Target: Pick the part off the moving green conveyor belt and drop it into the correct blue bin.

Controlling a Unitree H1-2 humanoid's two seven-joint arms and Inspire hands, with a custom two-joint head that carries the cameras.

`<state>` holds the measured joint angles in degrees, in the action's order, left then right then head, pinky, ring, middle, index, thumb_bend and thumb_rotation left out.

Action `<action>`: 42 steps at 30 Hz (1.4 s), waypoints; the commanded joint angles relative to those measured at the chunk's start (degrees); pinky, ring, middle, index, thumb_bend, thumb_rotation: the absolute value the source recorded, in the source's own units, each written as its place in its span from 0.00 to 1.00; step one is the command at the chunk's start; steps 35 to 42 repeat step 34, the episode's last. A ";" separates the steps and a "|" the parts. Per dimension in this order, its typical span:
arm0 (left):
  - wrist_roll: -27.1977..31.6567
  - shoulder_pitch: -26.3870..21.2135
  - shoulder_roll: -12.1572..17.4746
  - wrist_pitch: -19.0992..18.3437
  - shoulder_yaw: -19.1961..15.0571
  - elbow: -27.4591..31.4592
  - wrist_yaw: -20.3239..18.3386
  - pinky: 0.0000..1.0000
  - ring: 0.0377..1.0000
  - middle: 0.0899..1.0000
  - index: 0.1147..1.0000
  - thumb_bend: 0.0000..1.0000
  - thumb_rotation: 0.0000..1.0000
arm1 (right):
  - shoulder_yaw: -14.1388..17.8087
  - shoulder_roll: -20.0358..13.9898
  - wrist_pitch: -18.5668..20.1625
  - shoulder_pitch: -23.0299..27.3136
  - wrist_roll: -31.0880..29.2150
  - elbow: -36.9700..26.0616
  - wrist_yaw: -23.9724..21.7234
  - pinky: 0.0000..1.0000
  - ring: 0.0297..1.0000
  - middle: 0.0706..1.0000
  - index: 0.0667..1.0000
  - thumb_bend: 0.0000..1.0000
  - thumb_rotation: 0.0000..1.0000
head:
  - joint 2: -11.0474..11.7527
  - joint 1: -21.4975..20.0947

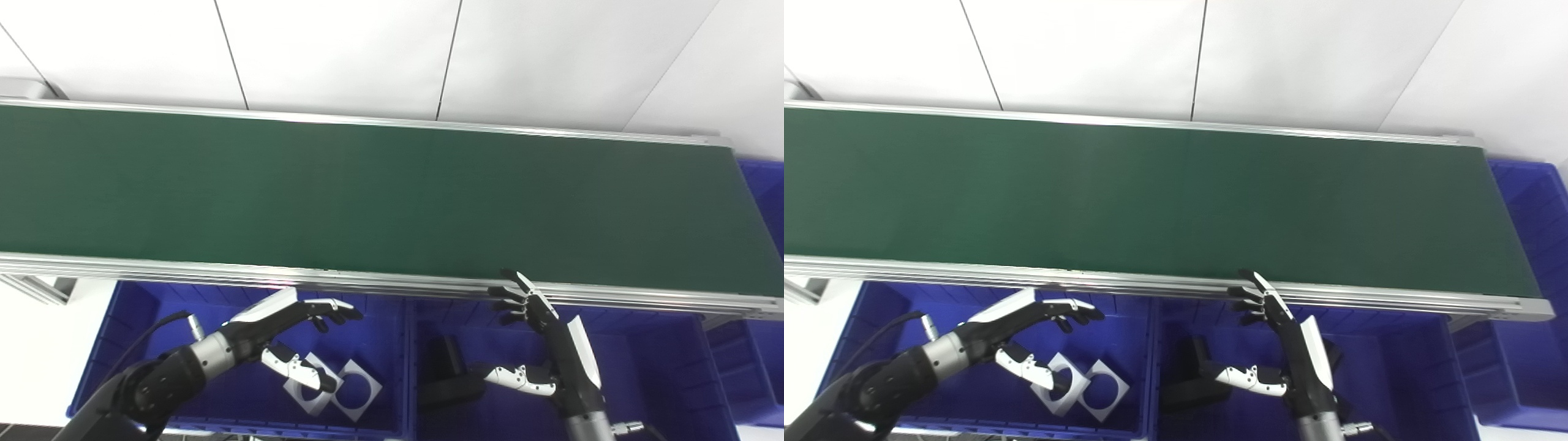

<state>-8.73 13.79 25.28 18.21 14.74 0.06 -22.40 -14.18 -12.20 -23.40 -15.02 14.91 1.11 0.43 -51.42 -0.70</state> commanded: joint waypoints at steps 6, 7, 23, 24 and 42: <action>10.55 0.52 -1.85 8.59 -2.48 -2.48 -0.36 0.73 0.76 0.79 0.82 0.96 0.37 | 0.26 0.45 -1.63 -0.40 0.25 -2.61 -0.73 0.58 0.67 0.73 0.87 0.83 0.37 | 0.05 -0.34; 11.65 0.68 -1.80 8.52 -2.66 -2.65 -0.78 0.74 0.77 0.81 0.83 0.97 0.36 | 0.22 0.46 -1.48 -0.46 0.44 -2.69 -0.74 0.58 0.67 0.73 0.87 0.83 0.37 | 0.02 -0.41; 17.57 2.45 -2.68 6.64 -5.75 -3.39 -2.18 0.78 0.84 0.89 0.93 0.97 0.27 | -0.32 0.76 1.15 -0.77 2.86 -4.30 -3.11 0.60 0.69 0.75 0.86 0.84 0.38 | 0.34 -2.17; 17.32 2.49 -2.83 6.51 -5.87 -3.36 -2.05 0.78 0.84 0.89 0.93 0.96 0.27 | -0.32 0.71 1.16 -0.75 2.99 -4.28 -3.24 0.60 0.69 0.75 0.87 0.84 0.38 | 0.57 -1.95; 16.34 2.61 -4.24 6.13 -7.05 -4.10 -1.47 0.76 0.83 0.89 0.93 0.97 0.26 | 0.31 0.91 1.39 -1.11 4.15 -4.59 -3.60 0.59 0.68 0.75 0.86 0.86 0.37 | 1.06 -1.95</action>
